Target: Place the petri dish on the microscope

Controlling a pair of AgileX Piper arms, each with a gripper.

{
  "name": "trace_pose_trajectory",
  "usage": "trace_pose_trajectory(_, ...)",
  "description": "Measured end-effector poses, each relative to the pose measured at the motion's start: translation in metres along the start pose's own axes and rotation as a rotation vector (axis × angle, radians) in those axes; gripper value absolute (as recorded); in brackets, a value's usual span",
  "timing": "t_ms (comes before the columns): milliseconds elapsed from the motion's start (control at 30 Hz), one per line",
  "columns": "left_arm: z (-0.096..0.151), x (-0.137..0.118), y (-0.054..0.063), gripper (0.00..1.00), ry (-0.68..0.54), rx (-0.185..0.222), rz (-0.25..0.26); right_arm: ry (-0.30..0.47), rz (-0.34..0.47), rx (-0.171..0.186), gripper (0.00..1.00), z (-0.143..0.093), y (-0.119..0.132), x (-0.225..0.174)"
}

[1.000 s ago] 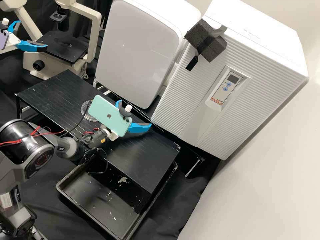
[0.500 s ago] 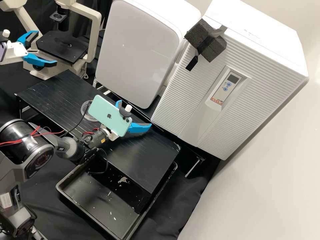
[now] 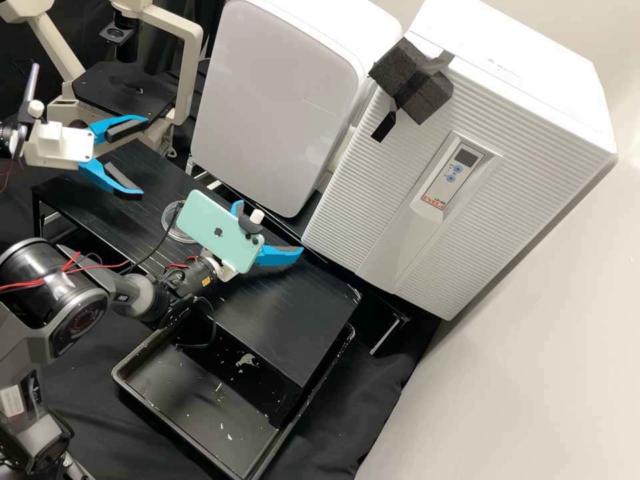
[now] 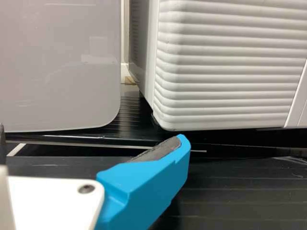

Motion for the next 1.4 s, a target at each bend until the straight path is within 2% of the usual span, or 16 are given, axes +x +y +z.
trace_pose_trajectory(167,0.002,0.015,-0.010,1.00,-0.025,-0.039,-0.062,0.000,0.000,0.000,1.00,0.000,0.000,0.000)
trace_pose_trajectory(267,0.004,0.025,-0.018,1.00,-0.032,-0.088,-0.100,0.000,0.000,0.000,1.00,0.000,0.000,0.000)
trace_pose_trajectory(400,0.010,0.035,-0.027,1.00,-0.061,-0.129,-0.141,0.000,0.000,0.000,1.00,0.000,0.000,0.000)
trace_pose_trajectory(533,0.017,0.043,-0.036,1.00,-0.084,-0.139,-0.180,0.000,0.000,0.000,1.00,0.000,0.000,0.000)
trace_pose_trajectory(1000,0.018,0.068,-0.032,1.00,-0.081,-0.114,-0.197,0.000,0.000,0.000,1.00,0.000,0.000,0.000)
trace_pose_trajectory(1333,0.017,0.078,-0.037,1.00,-0.080,-0.207,-0.219,0.000,0.000,0.000,1.00,0.000,0.000,0.000)
trace_pose_trajectory(1400,0.016,0.080,-0.038,1.00,-0.081,-0.211,-0.221,0.000,0.000,0.000,1.00,0.000,0.000,0.000)
